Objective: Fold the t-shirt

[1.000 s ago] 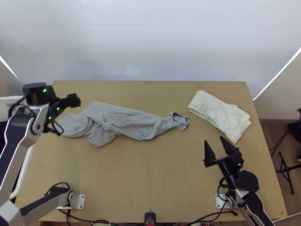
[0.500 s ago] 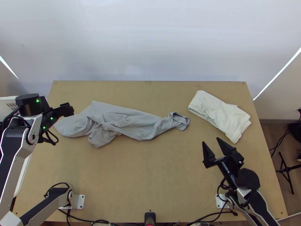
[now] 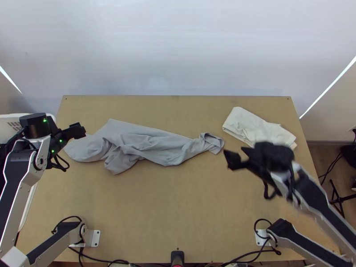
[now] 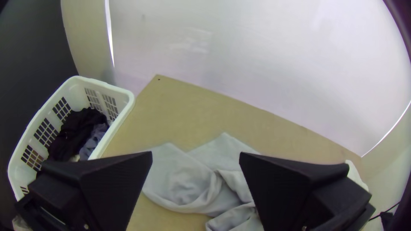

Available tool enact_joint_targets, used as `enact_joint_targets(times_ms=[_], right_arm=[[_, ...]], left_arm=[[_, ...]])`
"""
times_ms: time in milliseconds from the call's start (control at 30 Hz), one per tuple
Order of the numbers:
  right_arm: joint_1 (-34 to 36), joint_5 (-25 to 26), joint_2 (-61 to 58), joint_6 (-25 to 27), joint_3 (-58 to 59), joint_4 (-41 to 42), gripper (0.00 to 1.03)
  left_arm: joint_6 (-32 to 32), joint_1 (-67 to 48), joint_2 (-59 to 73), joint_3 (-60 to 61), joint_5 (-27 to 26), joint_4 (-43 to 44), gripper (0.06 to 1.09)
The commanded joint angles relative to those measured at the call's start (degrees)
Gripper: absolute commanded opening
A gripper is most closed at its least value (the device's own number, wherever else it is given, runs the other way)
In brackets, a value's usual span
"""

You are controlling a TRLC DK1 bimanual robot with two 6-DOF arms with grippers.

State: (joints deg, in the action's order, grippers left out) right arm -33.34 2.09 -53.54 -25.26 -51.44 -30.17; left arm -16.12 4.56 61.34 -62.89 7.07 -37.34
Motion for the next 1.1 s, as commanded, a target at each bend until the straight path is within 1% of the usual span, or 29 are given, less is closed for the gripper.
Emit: enact_joint_targets(times_ms=[0,67,100,233,267,400,500,633,700,833,933,967,1033,1067], right_arm=[[-2.1,-2.2,-23.4,-8.3,-27.5,-14.4,0.96],[-2.4,-2.2,-29.3,-8.8,-33.2,-17.7,0.96],[-2.7,-2.2,-31.5,-9.9,-34.8,-18.3,0.96],[-3.8,-2.4,-38.9,-12.0,-37.4,-18.8,0.98],[-3.9,-3.1,-40.9,-13.4,-38.0,-19.1,0.98],[-3.7,-6.1,-49.6,-22.5,-39.5,-20.8,0.98],[-3.9,-7.9,-57.5,-25.5,-43.2,-23.4,0.98],[-4.2,-7.8,-67.6,-25.3,-54.7,-29.2,0.98],[-3.4,-7.8,-71.1,-24.7,-59.6,-30.7,0.98],[-2.3,-7.8,-74.8,-24.8,-63.6,-30.8,0.87],[-2.6,-7.8,-75.5,-24.8,-64.4,-30.9,0.86],[-2.7,-7.8,-75.4,-25.0,-64.5,-31.3,0.83],[-2.8,-7.7,-75.1,-25.3,-64.5,-31.9,0.69],[-2.8,-7.7,-74.9,-25.3,-64.7,-32.3,0.68]], left_arm=[[0.6,-1.2,0.3,-0.2,0.0,0.2,1.04],[0.6,-1.7,-0.1,0.0,0.0,0.1,1.04],[0.5,-1.7,-0.3,0.1,0.0,0.0,1.04],[0.3,-1.7,-1.3,2.9,0.0,1.0,1.04],[0.3,-1.7,-1.7,4.2,0.0,1.8,1.04],[0.6,-1.1,-2.9,9.6,0.0,6.7,1.04],[0.6,-0.9,-2.8,12.5,0.0,8.7,1.04],[0.7,-0.9,-2.5,14.0,0.0,9.8,1.04],[1.1,-0.8,-2.2,14.2,0.1,10.2,1.04],[1.4,-0.8,-1.0,14.4,0.0,11.2,1.04],[1.1,-1.0,0.3,14.1,0.0,11.4,1.04],[1.0,-1.1,0.4,14.0,0.0,11.4,1.04],[1.0,-1.4,0.6,14.1,0.0,11.7,1.04],[1.0,-1.4,1.0,14.0,0.0,11.8,1.04]])
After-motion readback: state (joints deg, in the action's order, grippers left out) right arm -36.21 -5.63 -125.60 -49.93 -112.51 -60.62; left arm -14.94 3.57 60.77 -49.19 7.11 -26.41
